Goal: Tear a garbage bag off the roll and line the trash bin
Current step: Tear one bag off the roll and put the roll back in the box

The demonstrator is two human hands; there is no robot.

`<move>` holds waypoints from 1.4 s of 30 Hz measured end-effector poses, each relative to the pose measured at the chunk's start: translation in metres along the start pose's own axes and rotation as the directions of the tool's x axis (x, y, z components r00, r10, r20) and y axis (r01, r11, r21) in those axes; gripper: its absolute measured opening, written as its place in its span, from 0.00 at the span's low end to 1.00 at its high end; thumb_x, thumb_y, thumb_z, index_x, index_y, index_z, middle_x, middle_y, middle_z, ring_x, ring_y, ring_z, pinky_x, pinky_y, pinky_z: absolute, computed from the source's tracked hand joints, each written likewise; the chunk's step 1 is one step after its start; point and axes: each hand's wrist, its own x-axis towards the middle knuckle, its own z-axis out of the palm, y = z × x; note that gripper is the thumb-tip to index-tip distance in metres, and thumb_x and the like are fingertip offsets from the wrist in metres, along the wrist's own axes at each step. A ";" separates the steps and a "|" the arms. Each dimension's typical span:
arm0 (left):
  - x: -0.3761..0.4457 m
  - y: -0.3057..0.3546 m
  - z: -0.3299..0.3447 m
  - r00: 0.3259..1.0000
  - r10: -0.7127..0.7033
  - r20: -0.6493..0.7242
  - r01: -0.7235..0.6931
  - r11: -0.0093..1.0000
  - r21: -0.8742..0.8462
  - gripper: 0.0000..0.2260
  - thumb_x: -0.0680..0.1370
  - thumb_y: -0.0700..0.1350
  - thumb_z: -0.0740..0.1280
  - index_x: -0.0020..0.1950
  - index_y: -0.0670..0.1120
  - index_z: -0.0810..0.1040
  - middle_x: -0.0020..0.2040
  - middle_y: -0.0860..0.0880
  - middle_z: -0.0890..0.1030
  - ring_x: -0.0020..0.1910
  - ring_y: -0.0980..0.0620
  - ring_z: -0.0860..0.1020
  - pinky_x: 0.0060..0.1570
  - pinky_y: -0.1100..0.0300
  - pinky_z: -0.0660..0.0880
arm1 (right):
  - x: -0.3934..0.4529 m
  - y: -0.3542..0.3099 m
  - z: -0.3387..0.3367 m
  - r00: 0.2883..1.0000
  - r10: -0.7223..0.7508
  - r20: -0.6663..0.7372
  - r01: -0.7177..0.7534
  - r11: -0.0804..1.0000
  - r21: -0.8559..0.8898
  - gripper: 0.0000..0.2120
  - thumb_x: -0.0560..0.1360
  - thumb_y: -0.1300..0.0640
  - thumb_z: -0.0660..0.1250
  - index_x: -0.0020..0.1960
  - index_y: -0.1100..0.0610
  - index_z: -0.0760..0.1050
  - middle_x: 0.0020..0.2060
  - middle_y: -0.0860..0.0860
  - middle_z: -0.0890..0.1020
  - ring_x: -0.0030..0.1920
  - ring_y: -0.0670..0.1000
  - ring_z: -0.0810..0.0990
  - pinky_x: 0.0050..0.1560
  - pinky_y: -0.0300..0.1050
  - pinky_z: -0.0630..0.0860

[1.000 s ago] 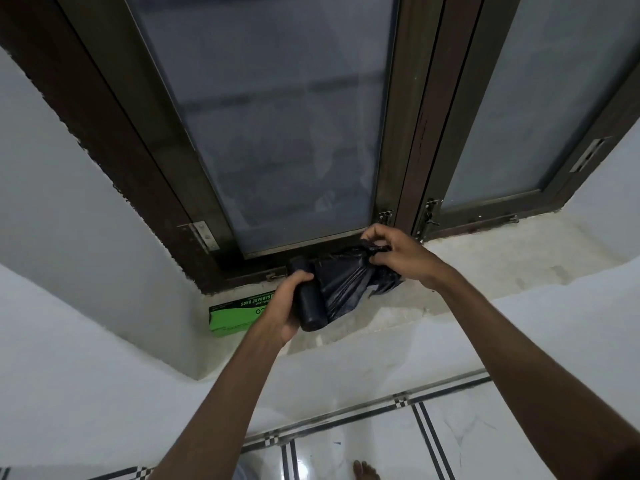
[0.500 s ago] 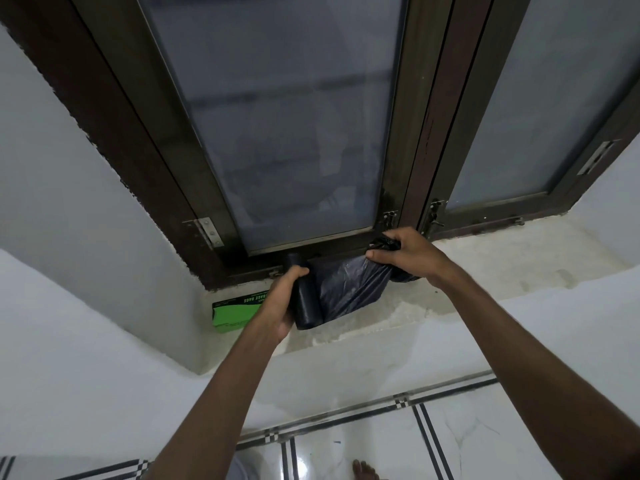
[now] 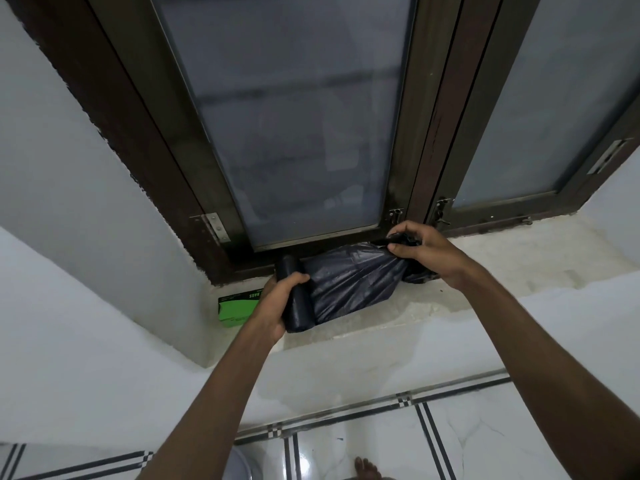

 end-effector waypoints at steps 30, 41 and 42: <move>-0.007 0.006 0.018 0.992 0.113 0.052 -0.116 0.991 0.068 0.25 0.71 0.42 0.76 0.66 0.43 0.72 0.58 0.40 0.82 0.52 0.43 0.82 0.43 0.54 0.79 | 0.032 0.001 0.047 0.854 -0.060 0.517 0.249 0.919 -0.305 0.09 0.72 0.56 0.77 0.48 0.59 0.82 0.42 0.57 0.85 0.41 0.47 0.80 0.44 0.44 0.73; -0.007 0.003 0.012 0.990 -0.049 0.133 0.065 0.991 -0.116 0.17 0.75 0.48 0.67 0.62 0.43 0.78 0.55 0.42 0.83 0.53 0.42 0.80 0.54 0.50 0.77 | 0.032 -0.004 0.019 0.845 -0.041 0.532 0.176 0.963 -0.205 0.08 0.74 0.59 0.74 0.50 0.62 0.81 0.44 0.54 0.84 0.45 0.47 0.81 0.49 0.42 0.73; -0.005 0.003 0.010 0.991 -0.046 0.128 0.061 0.991 -0.116 0.18 0.75 0.49 0.69 0.62 0.43 0.78 0.55 0.42 0.83 0.54 0.42 0.81 0.54 0.50 0.78 | 0.031 -0.005 0.017 0.852 -0.040 0.522 0.162 0.968 -0.191 0.10 0.75 0.57 0.74 0.50 0.63 0.80 0.44 0.54 0.84 0.46 0.47 0.81 0.50 0.43 0.74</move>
